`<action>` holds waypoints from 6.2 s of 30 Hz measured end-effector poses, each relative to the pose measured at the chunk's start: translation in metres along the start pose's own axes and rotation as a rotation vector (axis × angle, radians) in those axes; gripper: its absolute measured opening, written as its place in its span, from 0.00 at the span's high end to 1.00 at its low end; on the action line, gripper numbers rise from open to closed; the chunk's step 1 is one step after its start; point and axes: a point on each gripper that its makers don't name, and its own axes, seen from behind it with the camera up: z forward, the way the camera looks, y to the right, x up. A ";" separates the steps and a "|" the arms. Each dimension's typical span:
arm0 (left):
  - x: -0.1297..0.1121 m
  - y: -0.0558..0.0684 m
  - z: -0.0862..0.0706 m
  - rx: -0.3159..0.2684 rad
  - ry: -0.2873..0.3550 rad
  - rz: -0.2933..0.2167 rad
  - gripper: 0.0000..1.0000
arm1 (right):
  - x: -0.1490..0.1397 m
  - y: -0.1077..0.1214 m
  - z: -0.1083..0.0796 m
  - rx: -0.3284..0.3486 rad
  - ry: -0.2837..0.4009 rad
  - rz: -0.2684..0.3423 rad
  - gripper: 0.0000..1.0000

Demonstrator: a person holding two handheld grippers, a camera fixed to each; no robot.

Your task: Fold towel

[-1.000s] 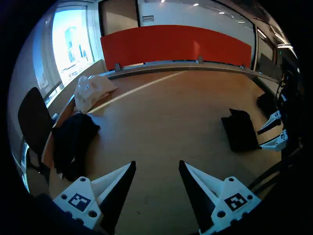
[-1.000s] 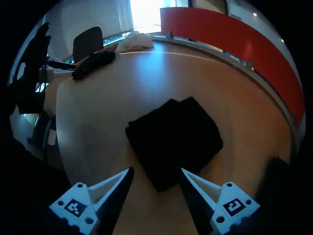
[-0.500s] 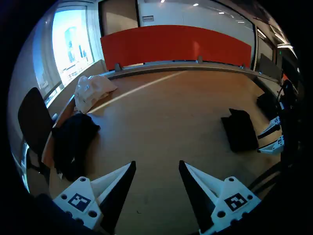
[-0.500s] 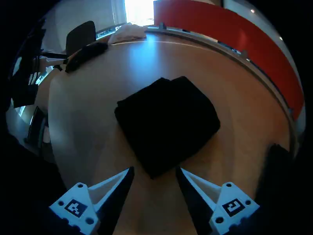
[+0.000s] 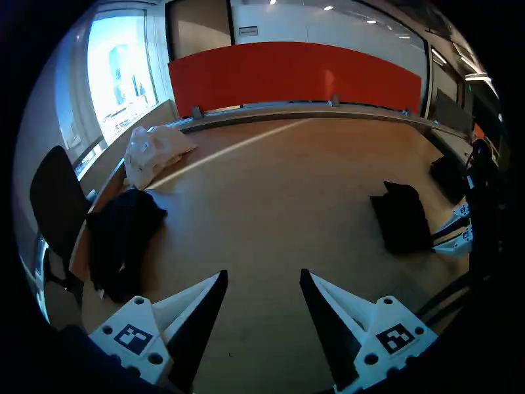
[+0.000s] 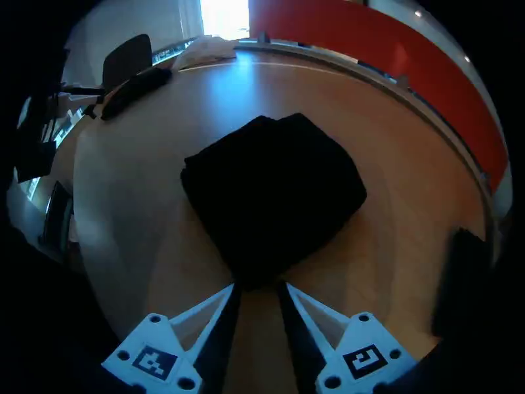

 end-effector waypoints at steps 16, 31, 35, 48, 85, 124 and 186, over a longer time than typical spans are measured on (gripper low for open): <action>0.001 0.001 0.001 0.000 0.002 0.002 0.19 | 0.003 0.002 0.002 -0.008 0.019 0.017 0.95; 0.004 0.001 0.002 -0.004 0.007 0.004 0.19 | 0.031 0.011 -0.012 -0.021 0.095 -0.003 0.95; 0.005 0.001 0.002 -0.004 0.007 0.003 0.19 | 0.050 0.014 -0.023 -0.029 0.141 -0.016 0.95; 0.010 0.004 0.002 -0.009 0.016 0.006 0.19 | 0.138 0.028 -0.068 -0.056 0.315 -0.070 0.95; 0.028 0.008 0.004 -0.012 0.040 0.000 0.19 | 0.219 0.060 -0.143 -0.095 0.464 -0.116 0.95; 0.049 0.018 0.017 -0.017 0.038 0.023 0.19 | 0.172 0.299 -0.197 -0.316 0.384 0.065 0.95; 0.058 0.036 0.018 -0.044 0.035 0.068 0.19 | -0.070 0.340 -0.193 -0.434 0.062 0.348 0.95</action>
